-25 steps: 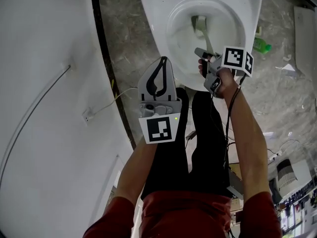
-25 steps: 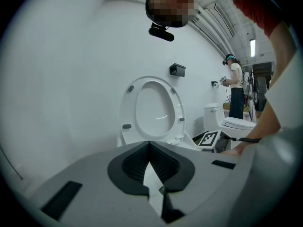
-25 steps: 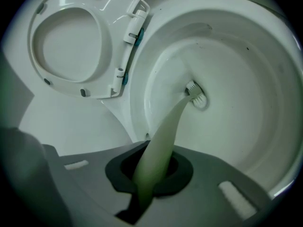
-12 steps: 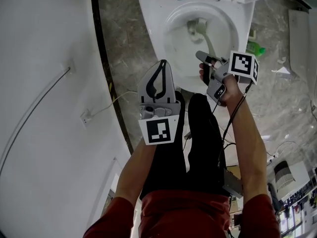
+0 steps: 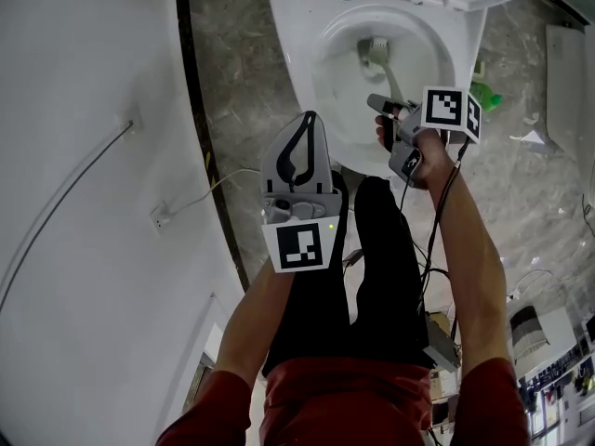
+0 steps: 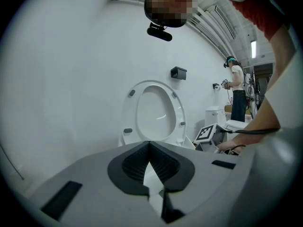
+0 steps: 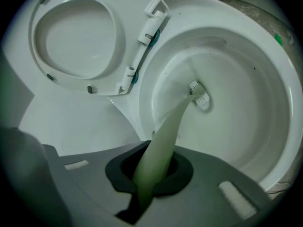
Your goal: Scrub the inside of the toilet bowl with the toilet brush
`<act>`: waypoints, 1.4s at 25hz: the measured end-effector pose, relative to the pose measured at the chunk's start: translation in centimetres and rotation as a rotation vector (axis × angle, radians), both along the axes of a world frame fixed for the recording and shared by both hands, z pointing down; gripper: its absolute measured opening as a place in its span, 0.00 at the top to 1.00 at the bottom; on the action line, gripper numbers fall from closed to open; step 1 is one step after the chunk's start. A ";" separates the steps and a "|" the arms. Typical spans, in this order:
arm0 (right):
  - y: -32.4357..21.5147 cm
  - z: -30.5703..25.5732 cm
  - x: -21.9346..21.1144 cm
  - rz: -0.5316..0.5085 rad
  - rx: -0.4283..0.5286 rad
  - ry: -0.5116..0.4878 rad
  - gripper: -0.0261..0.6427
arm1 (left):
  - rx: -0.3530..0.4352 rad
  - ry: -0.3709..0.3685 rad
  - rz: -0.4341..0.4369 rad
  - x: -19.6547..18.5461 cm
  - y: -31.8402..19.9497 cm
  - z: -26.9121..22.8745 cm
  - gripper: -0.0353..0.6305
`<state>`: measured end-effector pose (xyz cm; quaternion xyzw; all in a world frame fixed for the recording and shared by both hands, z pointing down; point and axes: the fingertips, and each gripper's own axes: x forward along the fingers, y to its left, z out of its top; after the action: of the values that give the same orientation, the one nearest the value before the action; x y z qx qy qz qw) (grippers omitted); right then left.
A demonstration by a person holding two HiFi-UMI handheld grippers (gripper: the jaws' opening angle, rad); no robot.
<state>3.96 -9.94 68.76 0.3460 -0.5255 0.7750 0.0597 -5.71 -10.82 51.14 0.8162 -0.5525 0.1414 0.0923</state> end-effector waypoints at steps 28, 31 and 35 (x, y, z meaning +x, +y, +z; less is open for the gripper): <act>-0.2 1.2 -3.4 -0.226 -0.035 0.068 0.95 | 0.000 0.013 -0.100 -4.0 0.0 -0.6 0.94; 0.7 2.7 -3.2 -0.298 -0.031 0.106 0.95 | -0.010 0.011 -0.110 -4.2 0.6 -0.2 0.94; 0.8 2.0 -3.4 -0.303 -0.008 0.103 0.95 | -0.018 0.007 -0.112 -4.3 1.0 -0.1 0.94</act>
<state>0.60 -9.13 70.79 0.3018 -0.5647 0.7405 0.2043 -10.05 -9.80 51.07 0.7835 -0.5958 0.1383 0.1094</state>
